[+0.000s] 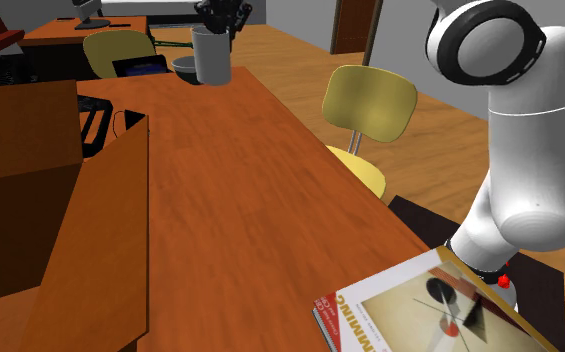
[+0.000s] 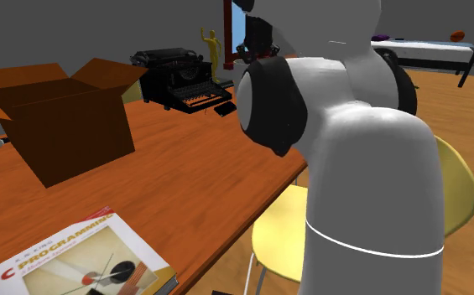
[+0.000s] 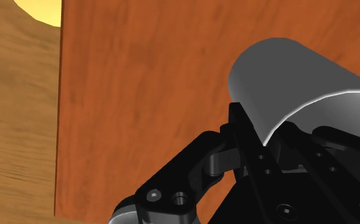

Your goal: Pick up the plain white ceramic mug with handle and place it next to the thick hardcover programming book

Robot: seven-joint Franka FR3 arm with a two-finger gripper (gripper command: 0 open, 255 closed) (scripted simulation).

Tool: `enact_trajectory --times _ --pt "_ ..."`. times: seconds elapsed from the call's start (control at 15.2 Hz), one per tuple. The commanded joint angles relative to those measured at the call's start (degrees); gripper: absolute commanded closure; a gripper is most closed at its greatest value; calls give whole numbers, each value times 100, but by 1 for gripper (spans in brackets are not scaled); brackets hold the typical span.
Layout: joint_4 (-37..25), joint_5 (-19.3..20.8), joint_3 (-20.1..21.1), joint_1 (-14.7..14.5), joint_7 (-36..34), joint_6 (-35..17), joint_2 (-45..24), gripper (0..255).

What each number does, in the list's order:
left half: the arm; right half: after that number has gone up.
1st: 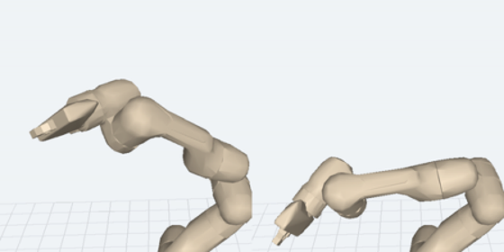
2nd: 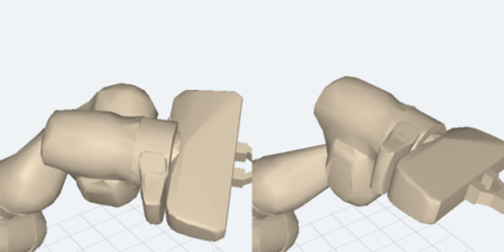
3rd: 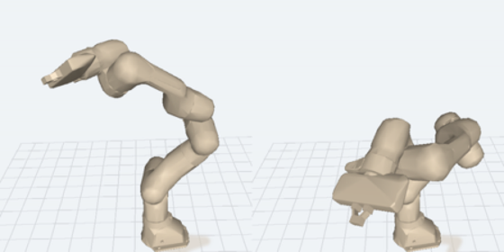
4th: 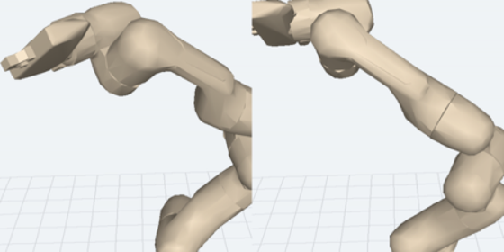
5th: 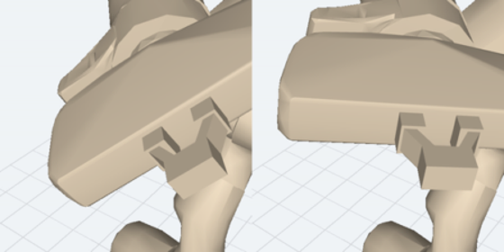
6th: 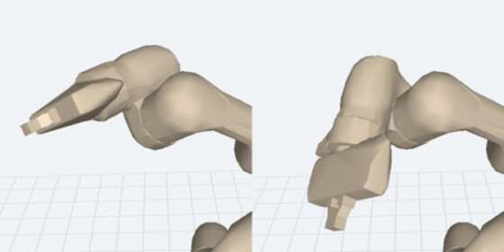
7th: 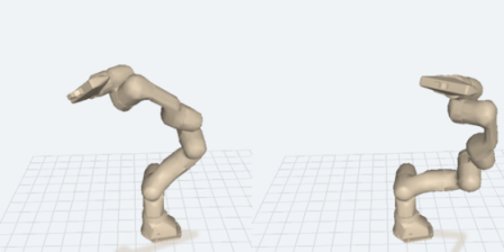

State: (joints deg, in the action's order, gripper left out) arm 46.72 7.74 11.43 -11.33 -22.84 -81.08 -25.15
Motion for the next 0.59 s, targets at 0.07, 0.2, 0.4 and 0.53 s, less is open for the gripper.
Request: enact_trajectory --times 0.07,0.2,0.4,0.53 --pt "-1239 118 -34 -169 46 677 -564 255" --pt "-72 7 43 -14 -38 219 138 255" --pt "1671 -208 144 155 -174 -368 1298 255" --pt "2450 -330 166 178 -241 -577 1877 255"
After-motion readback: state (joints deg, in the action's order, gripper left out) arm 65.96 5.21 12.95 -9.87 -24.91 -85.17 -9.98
